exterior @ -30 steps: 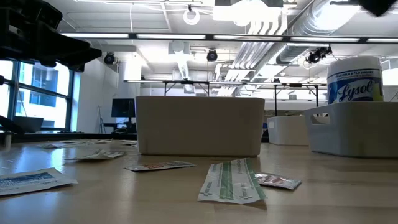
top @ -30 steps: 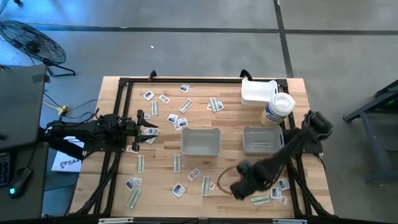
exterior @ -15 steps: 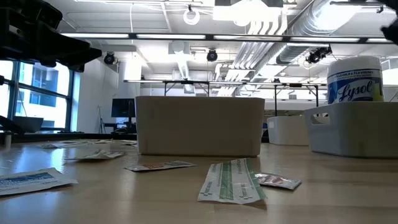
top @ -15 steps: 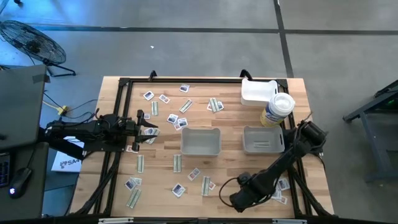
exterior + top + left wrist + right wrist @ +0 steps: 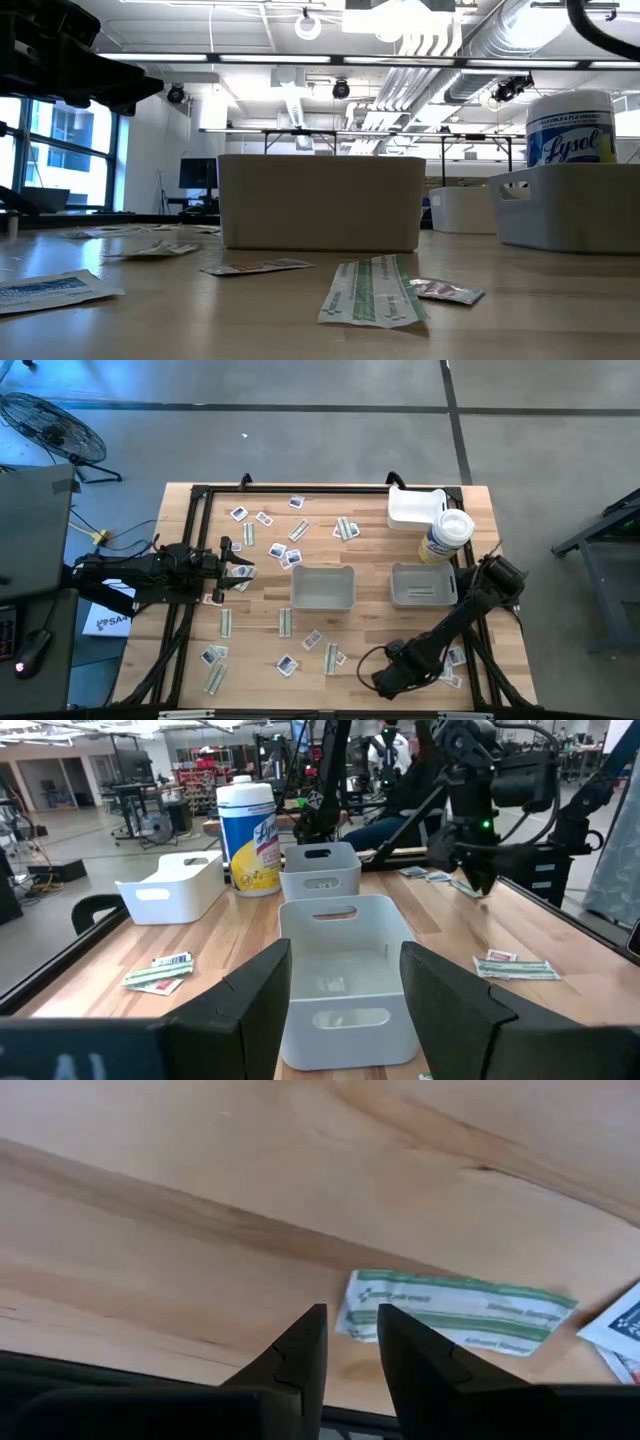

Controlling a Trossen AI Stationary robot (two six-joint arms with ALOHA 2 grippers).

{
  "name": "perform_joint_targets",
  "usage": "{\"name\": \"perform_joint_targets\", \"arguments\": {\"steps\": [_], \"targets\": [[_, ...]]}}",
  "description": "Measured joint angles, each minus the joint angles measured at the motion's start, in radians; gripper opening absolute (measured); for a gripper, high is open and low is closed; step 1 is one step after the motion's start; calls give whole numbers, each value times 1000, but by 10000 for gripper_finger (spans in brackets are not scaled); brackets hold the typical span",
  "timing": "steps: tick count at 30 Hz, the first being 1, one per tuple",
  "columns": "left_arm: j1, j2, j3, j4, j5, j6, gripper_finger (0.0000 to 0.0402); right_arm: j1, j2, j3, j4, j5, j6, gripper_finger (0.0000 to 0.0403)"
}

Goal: Pick & Place First Aid Supplies
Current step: Put the green pad into the right gray bin

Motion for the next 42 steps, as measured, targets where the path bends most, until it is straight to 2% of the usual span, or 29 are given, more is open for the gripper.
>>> {"name": "perform_joint_targets", "arguments": {"steps": [23, 35, 42], "targets": [[0, 0, 0, 0, 0, 0, 186, 2, 0, -9, 6, 2, 27, 85], [0, 0, 0, 0, 0, 0, 186, 1, 44, -6, 24, -25, 31, 84], [0, 0, 0, 0, 0, 0, 186, -4, 46, -6, 11, -26, 45, 53]]}}
